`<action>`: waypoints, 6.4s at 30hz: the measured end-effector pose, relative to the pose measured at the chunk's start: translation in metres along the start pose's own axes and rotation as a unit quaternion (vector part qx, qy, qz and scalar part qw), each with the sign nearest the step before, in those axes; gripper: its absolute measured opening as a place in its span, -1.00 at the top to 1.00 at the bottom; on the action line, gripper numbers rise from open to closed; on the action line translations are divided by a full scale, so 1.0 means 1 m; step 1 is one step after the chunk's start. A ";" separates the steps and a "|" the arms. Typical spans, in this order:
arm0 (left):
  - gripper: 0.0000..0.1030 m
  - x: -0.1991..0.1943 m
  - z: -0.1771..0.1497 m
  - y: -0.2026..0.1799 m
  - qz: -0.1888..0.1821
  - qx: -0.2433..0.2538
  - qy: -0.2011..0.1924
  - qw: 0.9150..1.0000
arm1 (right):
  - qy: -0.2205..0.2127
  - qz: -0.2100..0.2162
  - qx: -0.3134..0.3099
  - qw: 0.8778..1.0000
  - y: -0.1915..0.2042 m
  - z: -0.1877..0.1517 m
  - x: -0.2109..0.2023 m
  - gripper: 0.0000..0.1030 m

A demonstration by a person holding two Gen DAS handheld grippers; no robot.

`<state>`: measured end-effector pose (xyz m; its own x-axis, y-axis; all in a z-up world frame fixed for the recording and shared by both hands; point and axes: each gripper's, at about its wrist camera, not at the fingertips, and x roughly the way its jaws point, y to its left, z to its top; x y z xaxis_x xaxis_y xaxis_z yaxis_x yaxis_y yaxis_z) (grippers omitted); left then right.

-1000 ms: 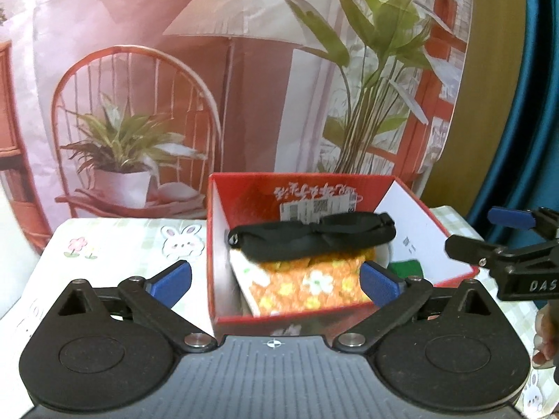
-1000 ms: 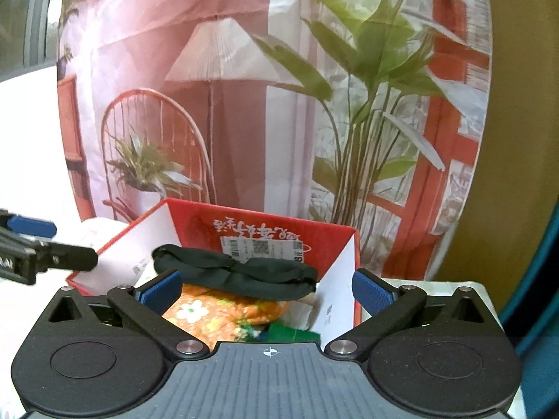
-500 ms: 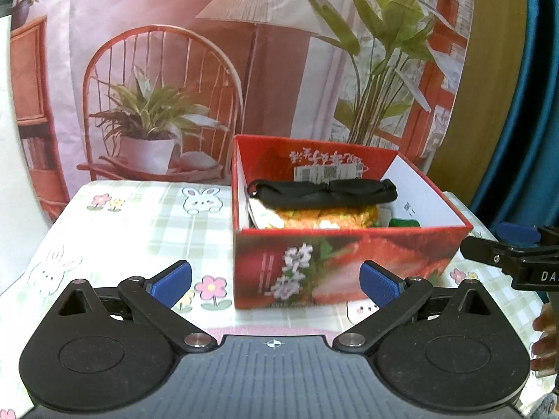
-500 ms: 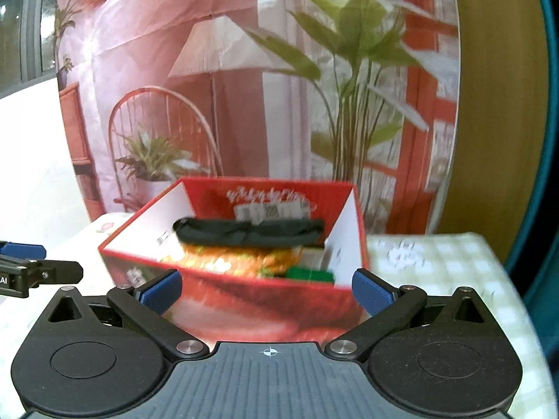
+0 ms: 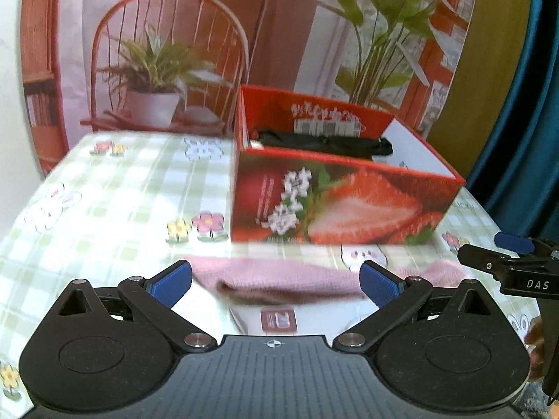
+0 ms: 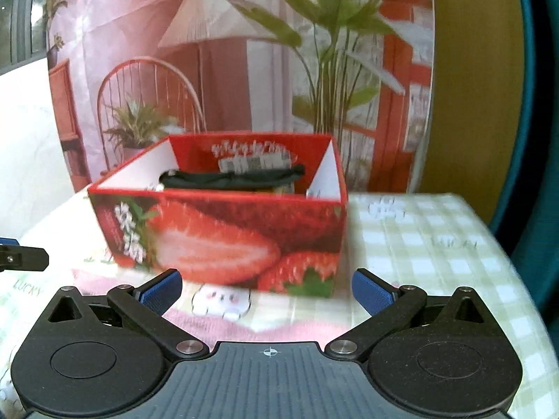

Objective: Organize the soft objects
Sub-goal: 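Withdraw the open left tool from the box toward the pink knit cloth, then lower both tools onto the white mask bag and close on it, then lift the white mask bag with both tools and release it into the box, then withdraw both open tools from the box toward the pink knit cloth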

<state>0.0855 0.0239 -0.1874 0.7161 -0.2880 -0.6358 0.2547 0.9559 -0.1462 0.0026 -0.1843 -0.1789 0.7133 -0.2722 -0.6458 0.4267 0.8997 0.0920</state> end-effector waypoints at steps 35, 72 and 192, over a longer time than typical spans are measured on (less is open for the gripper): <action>-0.74 0.052 -0.060 0.024 -0.086 -0.097 0.125 0.984 | 0.165 0.088 0.007 0.982 0.008 -0.054 0.020 -0.99; -0.48 0.058 -0.049 0.040 -0.115 -0.125 0.111 0.979 | 0.203 0.177 -0.074 0.960 0.011 -0.032 0.055 -0.41; 0.50 0.202 0.156 -0.038 -0.045 0.106 0.148 0.982 | 0.214 0.078 -0.084 0.970 -0.010 0.128 0.216 0.87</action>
<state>0.3216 -0.0795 -0.1918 0.4730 -0.3113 -0.8243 0.4605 0.8849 -0.0699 0.2234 -0.2958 -0.2227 0.4503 0.0055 -0.8928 0.2098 0.9713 0.1118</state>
